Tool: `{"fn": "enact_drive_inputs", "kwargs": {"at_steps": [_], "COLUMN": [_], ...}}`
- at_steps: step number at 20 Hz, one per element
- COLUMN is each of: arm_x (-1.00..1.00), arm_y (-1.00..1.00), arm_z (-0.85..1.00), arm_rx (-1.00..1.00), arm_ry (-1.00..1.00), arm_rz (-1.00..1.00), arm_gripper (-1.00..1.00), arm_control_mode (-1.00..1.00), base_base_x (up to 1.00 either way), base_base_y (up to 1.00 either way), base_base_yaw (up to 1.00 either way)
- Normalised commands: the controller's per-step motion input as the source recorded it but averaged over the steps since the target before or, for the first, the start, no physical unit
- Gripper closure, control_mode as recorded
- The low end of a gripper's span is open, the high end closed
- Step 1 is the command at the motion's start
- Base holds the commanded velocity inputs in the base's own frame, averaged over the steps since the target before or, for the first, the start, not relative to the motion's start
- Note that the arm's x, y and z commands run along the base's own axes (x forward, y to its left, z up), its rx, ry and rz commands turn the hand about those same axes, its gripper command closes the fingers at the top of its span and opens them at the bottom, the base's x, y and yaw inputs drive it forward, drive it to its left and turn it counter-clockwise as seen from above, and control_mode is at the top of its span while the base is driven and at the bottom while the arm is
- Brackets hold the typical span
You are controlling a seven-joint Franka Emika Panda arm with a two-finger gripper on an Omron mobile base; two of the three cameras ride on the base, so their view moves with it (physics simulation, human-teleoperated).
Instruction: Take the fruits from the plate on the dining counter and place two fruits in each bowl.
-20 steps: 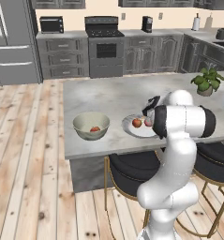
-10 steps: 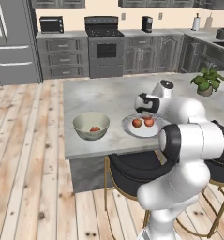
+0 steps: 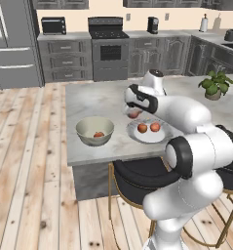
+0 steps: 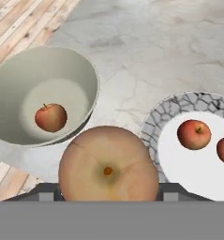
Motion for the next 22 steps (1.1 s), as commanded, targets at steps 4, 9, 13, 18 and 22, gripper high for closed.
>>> {"fn": "enact_drive_inputs", "kwargs": {"at_steps": [4, 9, 13, 18, 22], "arm_x": [0.14, 0.44, 0.52, 0.2, 0.14], "arm_y": [1.0, 0.94, 0.7, 0.17, 0.05], "arm_z": [-0.09, -0.24, -0.42, -0.55, -0.59], "arm_rx": [0.0, 0.0, 0.0, -0.01, -0.02], "arm_ry": [0.14, 0.14, 0.09, 0.0, 0.0], "arm_rz": [0.2, 0.14, 0.04, 0.0, 0.0], "arm_gripper": [1.0, 1.0, 1.0, 1.0, 1.0], "arm_control_mode": [-1.0, -1.0, -1.0, -1.0, -1.0], "base_base_x": [0.0, 0.0, 0.0, 0.0, 0.0], "base_base_y": [0.0, 0.0, 0.0, 0.0, 0.0], "base_base_yaw": [0.0, 0.0, 0.0, 0.0, 0.0]}}
